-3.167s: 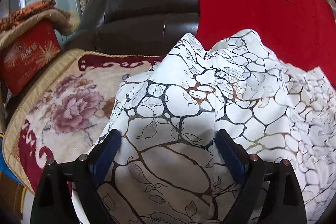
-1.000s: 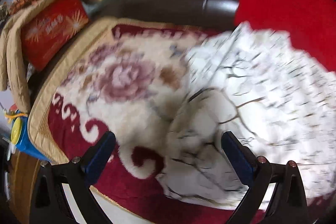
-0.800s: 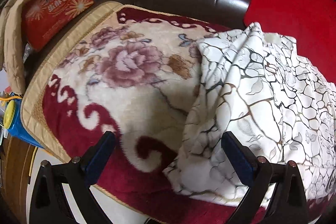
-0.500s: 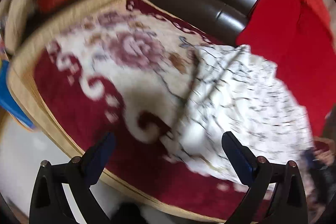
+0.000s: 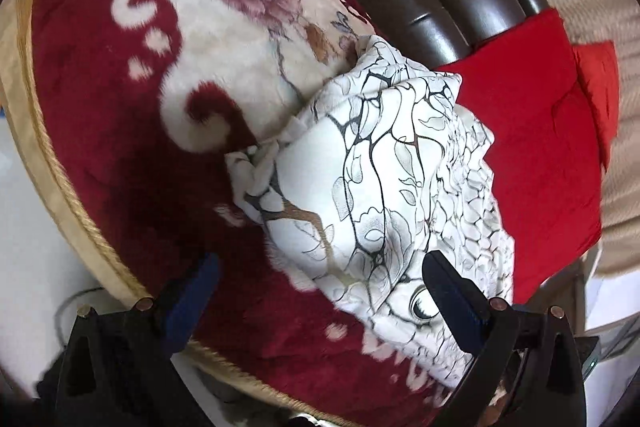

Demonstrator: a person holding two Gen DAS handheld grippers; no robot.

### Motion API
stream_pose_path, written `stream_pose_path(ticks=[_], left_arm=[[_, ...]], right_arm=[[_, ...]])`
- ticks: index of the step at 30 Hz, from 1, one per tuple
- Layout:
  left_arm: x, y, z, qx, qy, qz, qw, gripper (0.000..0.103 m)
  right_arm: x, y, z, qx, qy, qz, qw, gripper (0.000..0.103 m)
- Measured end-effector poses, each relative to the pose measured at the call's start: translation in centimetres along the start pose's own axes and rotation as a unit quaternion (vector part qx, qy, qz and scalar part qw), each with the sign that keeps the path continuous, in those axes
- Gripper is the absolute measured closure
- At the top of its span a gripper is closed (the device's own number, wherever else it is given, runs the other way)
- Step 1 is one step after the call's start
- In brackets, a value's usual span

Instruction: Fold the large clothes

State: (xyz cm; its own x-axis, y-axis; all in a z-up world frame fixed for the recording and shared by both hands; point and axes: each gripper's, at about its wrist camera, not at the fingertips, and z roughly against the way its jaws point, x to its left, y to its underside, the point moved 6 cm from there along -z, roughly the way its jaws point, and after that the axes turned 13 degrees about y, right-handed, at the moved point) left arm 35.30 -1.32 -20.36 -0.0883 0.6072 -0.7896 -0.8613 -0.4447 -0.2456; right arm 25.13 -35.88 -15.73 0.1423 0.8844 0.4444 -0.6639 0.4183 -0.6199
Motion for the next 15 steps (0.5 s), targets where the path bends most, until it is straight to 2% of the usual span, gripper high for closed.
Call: stream_pose_path(ticks=[5,6,7,8,9,13,15], left_arm=[[0.6,-0.8,-0.8,-0.047,0.035,0.017,0.9981,0.002],[0.4,-1.0,-0.9,-0.055,0.044,0.015,0.9974,0.006],[0.1,-1.2,-0.9,-0.06,0.053,0.008,0.9968,0.014],[-0.3,-1.3,-0.9,-0.059,0.06,-0.001,0.9964,0.04],[-0.5,-1.3,-1.2,-0.053,0.058,-0.008,0.9969,0.055],[-0.5,-1.4,-1.3,-0.056,0.058,-0.014,0.9966,0.056],[-0.4,-1.4,-1.2,-0.061,0.067,-0.008,0.9959,0.054]], right_arm=[[-0.1,0.2,-0.6,0.011,0.003,-0.001,1.0,0.069],[-0.2,0.2,-0.7,0.013,0.005,-0.001,1.0,0.069],[-0.3,0.2,-0.9,0.016,0.006,-0.002,1.0,0.069],[-0.4,0.3,-1.0,0.018,0.008,-0.004,1.0,0.069],[-0.6,0.3,-1.2,0.021,0.009,-0.007,1.0,0.069],[-0.9,0.3,-2.1,0.028,0.008,-0.019,0.999,0.07],[-0.9,0.7,-3.0,0.044,0.026,-0.011,0.999,0.07]])
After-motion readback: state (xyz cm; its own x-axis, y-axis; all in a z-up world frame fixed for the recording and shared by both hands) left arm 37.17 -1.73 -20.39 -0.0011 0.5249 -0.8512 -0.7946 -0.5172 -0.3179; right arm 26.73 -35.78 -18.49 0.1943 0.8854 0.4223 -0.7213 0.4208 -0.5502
